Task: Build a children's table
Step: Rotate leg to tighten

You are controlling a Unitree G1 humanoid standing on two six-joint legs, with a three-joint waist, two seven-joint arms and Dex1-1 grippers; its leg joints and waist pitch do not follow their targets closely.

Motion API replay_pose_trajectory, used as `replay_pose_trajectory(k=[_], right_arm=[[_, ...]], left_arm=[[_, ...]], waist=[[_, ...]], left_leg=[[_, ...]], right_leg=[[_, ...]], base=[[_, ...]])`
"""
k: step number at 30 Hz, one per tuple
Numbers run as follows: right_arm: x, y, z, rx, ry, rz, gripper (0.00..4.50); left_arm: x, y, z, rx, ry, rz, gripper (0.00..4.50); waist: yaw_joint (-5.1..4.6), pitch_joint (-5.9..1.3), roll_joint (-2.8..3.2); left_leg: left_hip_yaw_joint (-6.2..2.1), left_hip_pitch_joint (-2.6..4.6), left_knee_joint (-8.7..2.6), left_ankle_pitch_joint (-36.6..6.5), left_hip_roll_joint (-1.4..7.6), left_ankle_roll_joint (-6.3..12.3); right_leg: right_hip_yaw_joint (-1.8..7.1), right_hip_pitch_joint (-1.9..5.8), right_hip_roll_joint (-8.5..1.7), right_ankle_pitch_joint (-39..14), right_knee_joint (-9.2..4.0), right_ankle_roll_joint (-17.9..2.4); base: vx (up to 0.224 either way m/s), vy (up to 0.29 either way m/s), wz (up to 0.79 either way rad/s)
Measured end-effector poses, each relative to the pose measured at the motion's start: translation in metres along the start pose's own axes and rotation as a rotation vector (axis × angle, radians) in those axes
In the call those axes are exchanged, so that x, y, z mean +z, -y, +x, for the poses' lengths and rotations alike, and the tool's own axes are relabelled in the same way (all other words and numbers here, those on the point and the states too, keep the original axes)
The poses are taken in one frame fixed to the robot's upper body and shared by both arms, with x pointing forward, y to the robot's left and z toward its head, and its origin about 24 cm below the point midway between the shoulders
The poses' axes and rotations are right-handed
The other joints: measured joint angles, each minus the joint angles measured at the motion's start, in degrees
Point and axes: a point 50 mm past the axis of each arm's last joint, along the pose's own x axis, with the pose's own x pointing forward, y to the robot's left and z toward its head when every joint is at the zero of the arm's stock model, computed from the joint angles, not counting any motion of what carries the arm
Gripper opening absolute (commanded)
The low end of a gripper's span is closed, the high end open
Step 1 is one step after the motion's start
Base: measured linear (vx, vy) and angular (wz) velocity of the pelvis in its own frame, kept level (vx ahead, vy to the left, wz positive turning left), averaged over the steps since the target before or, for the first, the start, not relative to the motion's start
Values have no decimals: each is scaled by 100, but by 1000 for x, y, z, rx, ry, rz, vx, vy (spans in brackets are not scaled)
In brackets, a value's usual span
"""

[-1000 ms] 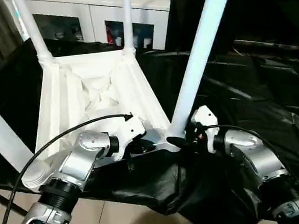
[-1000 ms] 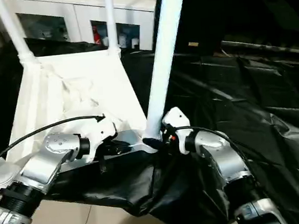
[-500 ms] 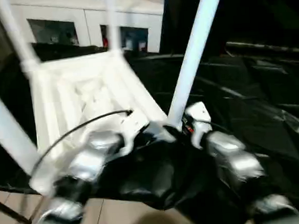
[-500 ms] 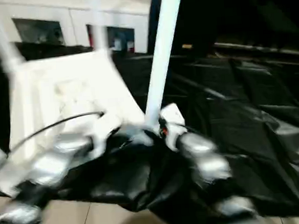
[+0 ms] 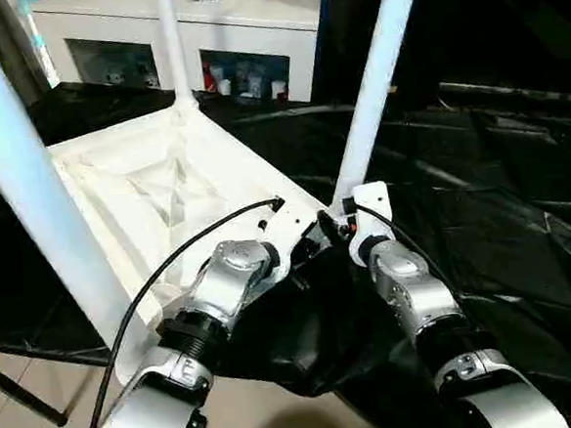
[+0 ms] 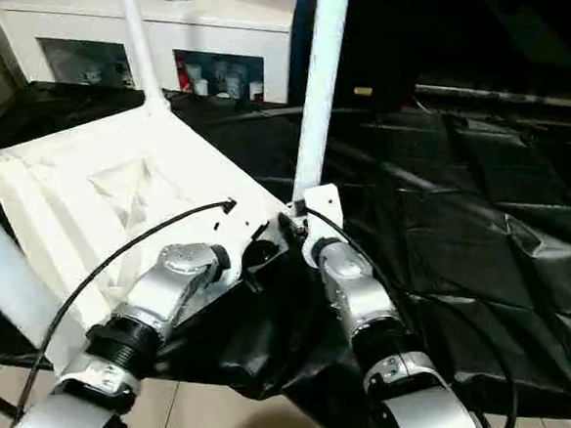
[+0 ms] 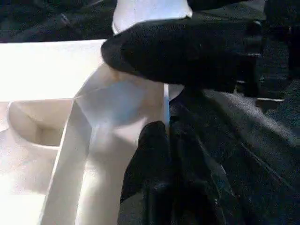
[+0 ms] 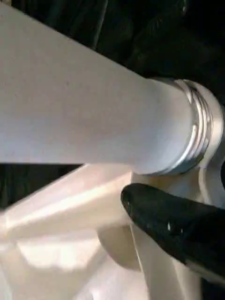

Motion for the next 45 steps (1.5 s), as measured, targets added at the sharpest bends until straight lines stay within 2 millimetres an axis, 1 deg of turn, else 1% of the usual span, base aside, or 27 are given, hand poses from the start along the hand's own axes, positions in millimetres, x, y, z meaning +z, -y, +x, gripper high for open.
replay_pose_trajectory(k=[2, 5, 6, 8, 10, 11, 14, 15, 18, 20, 23, 25, 33, 34, 35, 39, 41, 45], right_arm=[[1, 3, -3, 35, 8, -12, 370], [5, 14, -10, 96, 9, -65, 370], [5, 16, -13, 122, 9, -87, 370], [2, 23, -26, 233, -23, -170, 370], [-2, 28, -32, 288, -56, -205, 370], [0, 29, -39, 363, -71, -247, 370], [0, 35, -52, 470, -109, -283, 370], [1, 36, -57, 510, -113, -286, 370], [8, 31, -62, 609, -111, -294, 370], [13, 31, -65, 655, -107, -303, 370], [13, 31, -67, 693, -121, -303, 370], [12, 28, -68, 719, -129, -305, 370], [11, 17, -66, 776, -129, -307, 370], [11, 15, -64, 780, -124, -302, 345], [11, 13, -63, 782, -121, -300, 336], [12, 13, -61, 780, -122, -300, 320], [12, 13, -61, 780, -121, -299, 290], [12, 13, -61, 782, -120, -300, 278]], left_arm=[[0, -1, -2, -21, 13, 6, 0], [-1, -5, -8, -49, 19, 35, 0], [-1, -7, -11, -60, 18, 48, 0], [-8, -15, -24, -113, 11, 71, 0], [-11, -22, -33, -141, 4, 89, 0], [-13, -25, -40, -179, -9, 117, 0], [-19, -30, -56, -254, -23, 155, 0], [-21, -31, -61, -284, -27, 170, 0], [-24, -31, -72, -340, -46, 202, 0], [-26, -31, -78, -381, -52, 215, 0], [-26, -29, -79, -405, -55, 226, 0], [-26, -29, -80, -416, -57, 228, 0], [-26, -26, -82, -431, -60, 230, 0], [-26, -26, -82, -431, -60, 230, 0], [-27, -26, -82, -434, -61, 229, 0], [-27, -25, -83, -437, -62, 230, 0], [-27, -25, -83, -436, -64, 230, 0], [-27, -26, -83, -436, -65, 230, 0]], waist=[[0, 1, 7], [14, -2, 25], [18, 1, 30], [24, 5, 34], [21, 9, 39], [23, 15, 44], [26, 18, 46], [37, 20, 42], [49, 22, 39], [84, 23, 34], [160, 25, 21], [181, 29, 14], [192, 36, -11], [192, 35, -13], [193, 35, -13], [194, 33, -19], [192, 33, -21], [191, 32, -22]], left_leg=[[1, -22, -10, 4, 1, -5], [2, -79, -7, 19, -1, -23], [1, -84, -7, 30, -1, -21], [0, -83, -10, 42, 3, -13], [0, -80, -10, 41, 5, -13], [0, -79, -11, 41, 5, -13], [0, -83, -16, 40, 7, -11], [1, -84, -17, 40, 8, -11], [2, -95, -16, 40, 8, -3], [2, -98, -16, 37, 9, 9], [2, -103, -11, 37, 9, 14], [2, -103, -10, 37, 10, 15], [2, -108, -1, 37, 11, 15], [2, -108, 0, 37, 11, 14], [2, -108, 0, 37, 11, 14], [2, -108, 2, 37, 11, 14], [2, -108, 3, 38, 11, 15], [1, -107, 5, 42, 11, 21]], right_leg=[[-1, -24, 5, 16, -3, -27], [-11, -68, 12, 15, -7, -29], [-15, -71, 14, 15, -9, -29], [-20, -70, 18, 12, -16, -33], [-23, -71, 18, 12, -25, -33], [-25, -74, 17, 13, -36, -32], [-28, -70, 17, 14, -60, -31], [-32, -68, 16, 14, -67, -31], [-38, -70, 14, 13, -77, -32], [-43, -69, 12, 13, -80, -32], [-50, -69, 10, 12, -79, -34], [-52, -69, 9, 12, -77, -34], [-57, -68, 5, 12, -74, -34], [-58, -68, 5, 12, -72, -34], [-59, -68, 5, 12, -72, -34], [-61, -67, 4, 12, -70, -34], [-61, -66, 4, 12, -70, -34], [-62, -66, 4, 12, -67, -34]], base=[[0, 0, 0], [0, 0, 0], [0, 0, 0], [0, 0, 0], [0, 0, 0], [0, 0, 0], [0, 0, 0], [0, 0, 0], [0, 0, 0], [0, 0, 0], [0, 0, 0], [0, 0, 0], [0, 0, 0], [0, 0, 0], [0, 0, 0], [0, 0, 0], [0, 0, 0], [0, 0, 0]])
